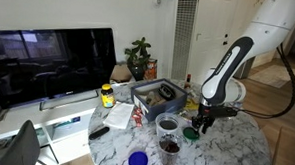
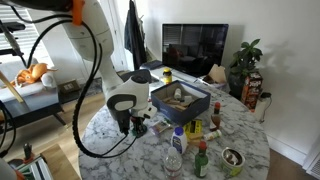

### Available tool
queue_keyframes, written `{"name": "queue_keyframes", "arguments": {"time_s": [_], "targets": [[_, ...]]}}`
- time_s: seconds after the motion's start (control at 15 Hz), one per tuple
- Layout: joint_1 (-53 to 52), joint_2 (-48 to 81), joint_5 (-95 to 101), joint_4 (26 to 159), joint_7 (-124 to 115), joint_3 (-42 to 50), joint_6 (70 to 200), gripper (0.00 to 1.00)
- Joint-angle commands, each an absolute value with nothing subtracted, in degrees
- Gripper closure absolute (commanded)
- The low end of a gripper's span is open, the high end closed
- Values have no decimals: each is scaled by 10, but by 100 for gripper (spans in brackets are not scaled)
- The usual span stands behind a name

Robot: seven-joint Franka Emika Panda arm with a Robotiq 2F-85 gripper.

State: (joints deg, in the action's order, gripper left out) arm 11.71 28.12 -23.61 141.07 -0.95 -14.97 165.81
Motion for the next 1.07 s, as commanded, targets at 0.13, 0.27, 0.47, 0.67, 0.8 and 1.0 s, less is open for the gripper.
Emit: {"name": "queue_keyframes", "arguments": {"time_s": [0.13, 0.27, 0.47, 0.67, 0.8, 1.0], "targets": [[125, 300, -275, 1408, -22, -158, 1687, 59], [124, 307, -283, 1403, -32, -155, 1700, 67], [124, 314, -285, 1399, -46, -155, 1714, 66], [122, 319, -283, 1394, -56, -154, 1713, 71], [123, 320, -283, 1393, -60, -154, 1712, 82], [123, 322, -282, 1391, -63, -153, 1710, 100]]}}
